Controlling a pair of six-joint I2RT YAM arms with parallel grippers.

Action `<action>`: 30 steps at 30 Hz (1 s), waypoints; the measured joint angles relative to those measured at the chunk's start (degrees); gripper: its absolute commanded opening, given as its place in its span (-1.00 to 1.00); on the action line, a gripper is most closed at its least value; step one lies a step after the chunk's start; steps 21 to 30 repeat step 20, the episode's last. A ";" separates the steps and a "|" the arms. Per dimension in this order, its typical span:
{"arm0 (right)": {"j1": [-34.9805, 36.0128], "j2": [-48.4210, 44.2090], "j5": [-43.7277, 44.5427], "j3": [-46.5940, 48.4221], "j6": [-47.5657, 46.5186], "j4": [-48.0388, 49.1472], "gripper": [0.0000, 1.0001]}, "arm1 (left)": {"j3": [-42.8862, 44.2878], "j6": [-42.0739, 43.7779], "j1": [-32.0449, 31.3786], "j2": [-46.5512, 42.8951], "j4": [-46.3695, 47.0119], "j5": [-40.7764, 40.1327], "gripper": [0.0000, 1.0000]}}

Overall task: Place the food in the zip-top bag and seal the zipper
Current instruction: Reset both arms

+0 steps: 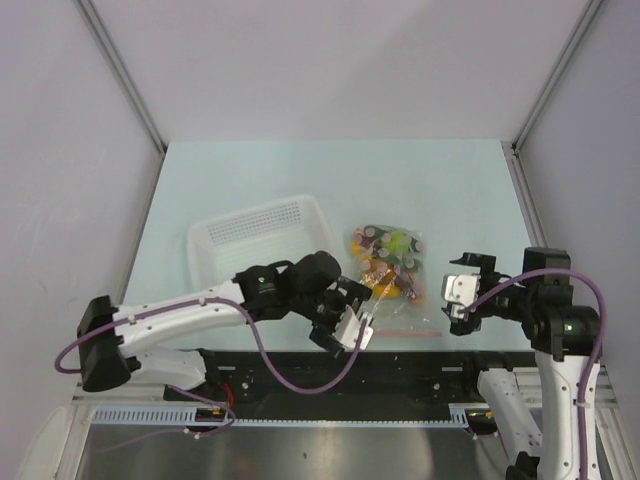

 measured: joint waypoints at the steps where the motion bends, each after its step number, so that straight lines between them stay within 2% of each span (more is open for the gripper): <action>1: 0.07 -0.28 -0.44 0.92 3.91 1.66 0.99 | 1.53 -1.11 0.13 -1.11 -0.87 -0.02 0.99; 5: 0.24 1.33 0.26 2.75 23.58 12.02 0.99 | 13.31 -11.78 4.94 -2.73 -4.85 0.79 0.99; 9: -0.39 9.92 2.14 6.34 43.17 22.60 0.99 | 33.83 -26.14 19.78 4.66 -9.14 2.89 0.99; 12: -2.84 17.49 3.39 8.02 56.70 30.64 1.00 | 42.03 -35.71 31.82 9.60 -9.03 5.29 0.99; 17: -7.80 26.45 5.77 7.91 69.61 38.32 0.99 | 39.89 -47.50 48.22 13.62 -8.98 6.95 0.99; 20: -10.54 29.03 6.86 6.38 72.91 40.81 0.99 | 35.10 -51.12 53.94 14.56 -8.15 6.43 1.00; 30: -10.54 29.03 6.86 6.38 72.91 40.81 0.99 | 35.10 -51.12 53.94 14.56 -8.15 6.43 1.00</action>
